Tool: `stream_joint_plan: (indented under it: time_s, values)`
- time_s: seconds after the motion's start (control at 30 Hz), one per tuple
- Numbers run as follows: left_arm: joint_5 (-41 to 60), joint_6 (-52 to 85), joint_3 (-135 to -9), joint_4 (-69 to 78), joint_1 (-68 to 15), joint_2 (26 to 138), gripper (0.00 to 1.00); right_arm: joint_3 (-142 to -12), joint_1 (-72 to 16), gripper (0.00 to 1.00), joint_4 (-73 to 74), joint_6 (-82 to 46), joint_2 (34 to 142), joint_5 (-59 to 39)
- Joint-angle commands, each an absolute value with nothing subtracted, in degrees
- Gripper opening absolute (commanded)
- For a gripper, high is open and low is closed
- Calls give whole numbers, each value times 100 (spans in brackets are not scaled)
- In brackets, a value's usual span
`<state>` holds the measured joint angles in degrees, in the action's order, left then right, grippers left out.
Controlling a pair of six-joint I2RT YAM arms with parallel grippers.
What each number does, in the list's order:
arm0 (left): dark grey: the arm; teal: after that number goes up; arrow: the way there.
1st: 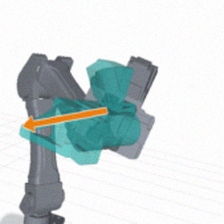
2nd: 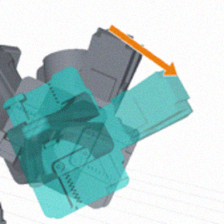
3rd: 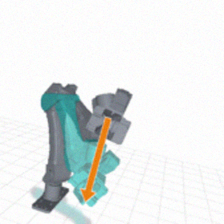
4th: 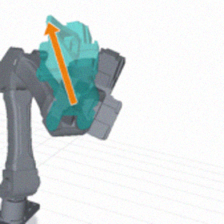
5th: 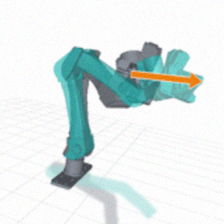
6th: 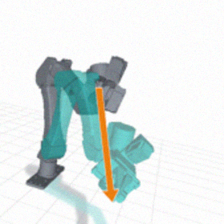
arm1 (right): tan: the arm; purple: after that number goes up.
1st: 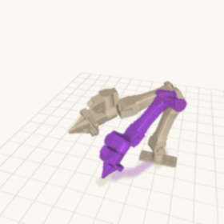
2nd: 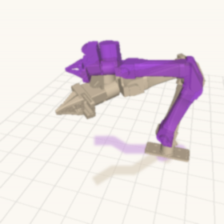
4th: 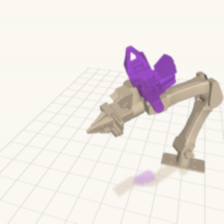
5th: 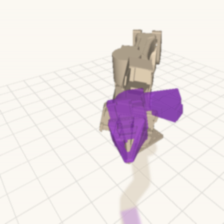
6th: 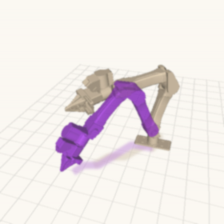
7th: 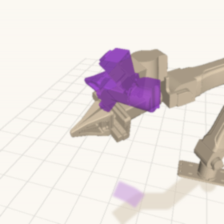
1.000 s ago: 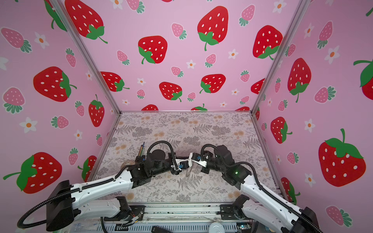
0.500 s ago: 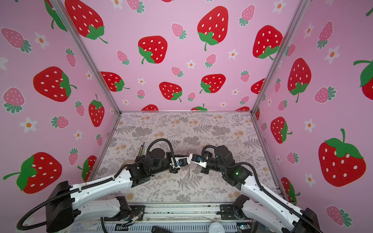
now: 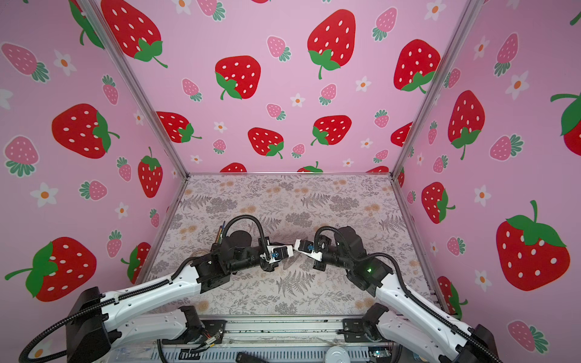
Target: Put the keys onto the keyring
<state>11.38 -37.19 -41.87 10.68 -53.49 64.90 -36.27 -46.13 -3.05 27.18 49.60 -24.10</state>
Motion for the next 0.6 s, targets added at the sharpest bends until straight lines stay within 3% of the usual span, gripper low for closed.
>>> stream_joint_plan:
  time_s: [0.0, 0.57]
  values:
    - [1292, -3720, -4364, 1055, -5318, 6565, 19, -3687, -4648, 0, -150, 2838, 4850, -2590]
    - [1380, -3704, -4373, 1185, -5309, 6663, 8, -3658, -4648, 0, -149, 2863, 4923, -2663]
